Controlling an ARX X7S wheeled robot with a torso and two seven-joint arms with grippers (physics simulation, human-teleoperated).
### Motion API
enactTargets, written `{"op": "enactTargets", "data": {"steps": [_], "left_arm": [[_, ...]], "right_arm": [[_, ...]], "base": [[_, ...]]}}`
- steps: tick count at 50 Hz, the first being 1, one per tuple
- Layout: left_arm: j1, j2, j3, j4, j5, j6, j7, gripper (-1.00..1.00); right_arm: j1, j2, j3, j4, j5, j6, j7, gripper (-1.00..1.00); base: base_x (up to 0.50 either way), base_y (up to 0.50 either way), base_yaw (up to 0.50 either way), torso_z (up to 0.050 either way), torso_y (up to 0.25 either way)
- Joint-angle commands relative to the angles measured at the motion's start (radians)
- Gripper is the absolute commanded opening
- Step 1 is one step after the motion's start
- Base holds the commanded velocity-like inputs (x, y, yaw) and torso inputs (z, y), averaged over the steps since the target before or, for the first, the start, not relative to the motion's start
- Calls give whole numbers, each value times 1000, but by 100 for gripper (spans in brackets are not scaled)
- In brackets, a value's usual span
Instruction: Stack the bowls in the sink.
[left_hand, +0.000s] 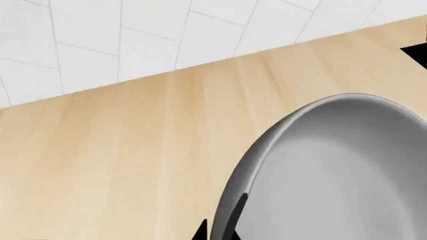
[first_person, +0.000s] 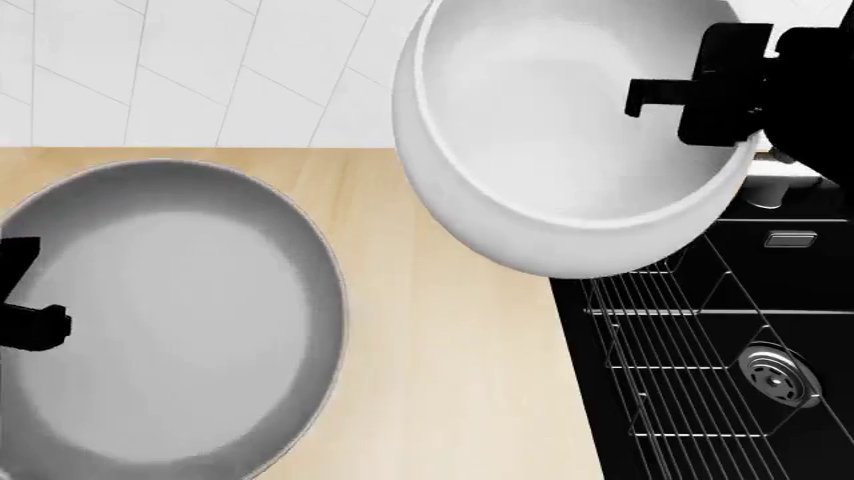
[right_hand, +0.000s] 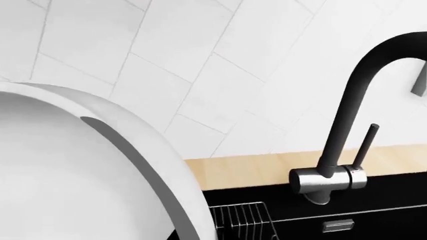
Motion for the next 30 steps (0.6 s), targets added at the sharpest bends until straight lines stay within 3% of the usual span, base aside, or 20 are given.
{"op": "enactTargets", "data": {"steps": [1,30], "left_arm": [[-74,-15,-38,-59,0,-7,-55,-100],[-124,-21,-79,-106,-9,-44,-79,-100]], "right_arm": [[22,102,45,-107,-40,47,-68,-100],[38,288,70,-239,-17,164,-68,-100]], "base": [[0,0,0,0,0],[-34,0,0,0,1]]}}
